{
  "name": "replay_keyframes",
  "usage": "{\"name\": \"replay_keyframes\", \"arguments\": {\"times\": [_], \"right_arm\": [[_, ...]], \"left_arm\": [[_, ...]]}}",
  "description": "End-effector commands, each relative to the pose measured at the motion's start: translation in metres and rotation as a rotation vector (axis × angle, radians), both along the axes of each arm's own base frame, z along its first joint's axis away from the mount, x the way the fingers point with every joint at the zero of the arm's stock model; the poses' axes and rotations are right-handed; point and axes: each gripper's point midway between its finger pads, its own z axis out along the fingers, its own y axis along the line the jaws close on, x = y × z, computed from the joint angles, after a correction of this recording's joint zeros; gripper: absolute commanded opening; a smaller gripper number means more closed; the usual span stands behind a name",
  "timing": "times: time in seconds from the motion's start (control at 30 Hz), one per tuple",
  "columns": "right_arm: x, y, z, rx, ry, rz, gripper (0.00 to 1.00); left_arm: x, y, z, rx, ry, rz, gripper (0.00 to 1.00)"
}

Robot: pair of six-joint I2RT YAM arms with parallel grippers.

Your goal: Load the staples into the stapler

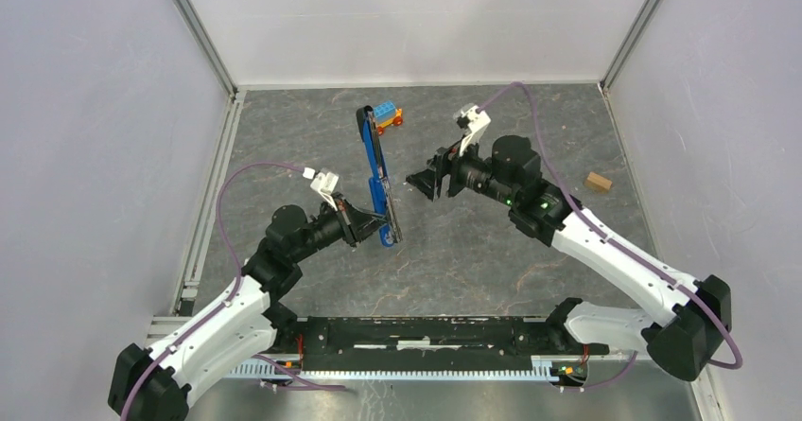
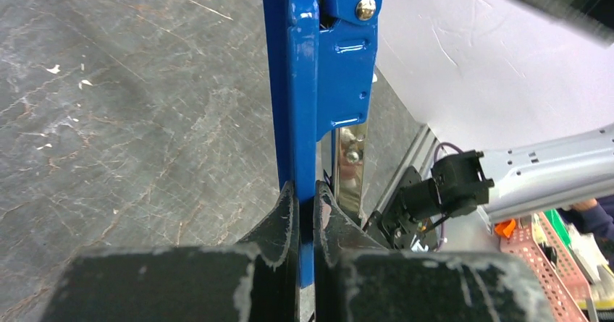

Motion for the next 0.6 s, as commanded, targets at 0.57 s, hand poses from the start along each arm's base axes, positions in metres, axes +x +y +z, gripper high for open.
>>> {"name": "replay_keyframes", "arguments": {"times": [0.57], "right_arm": [[-0.010, 0.071, -0.021, 0.016, 0.034, 0.033, 0.62]], "left_arm": [[0.008, 0.004, 0.039, -0.074, -0.097, 0.047, 0.02]]}}
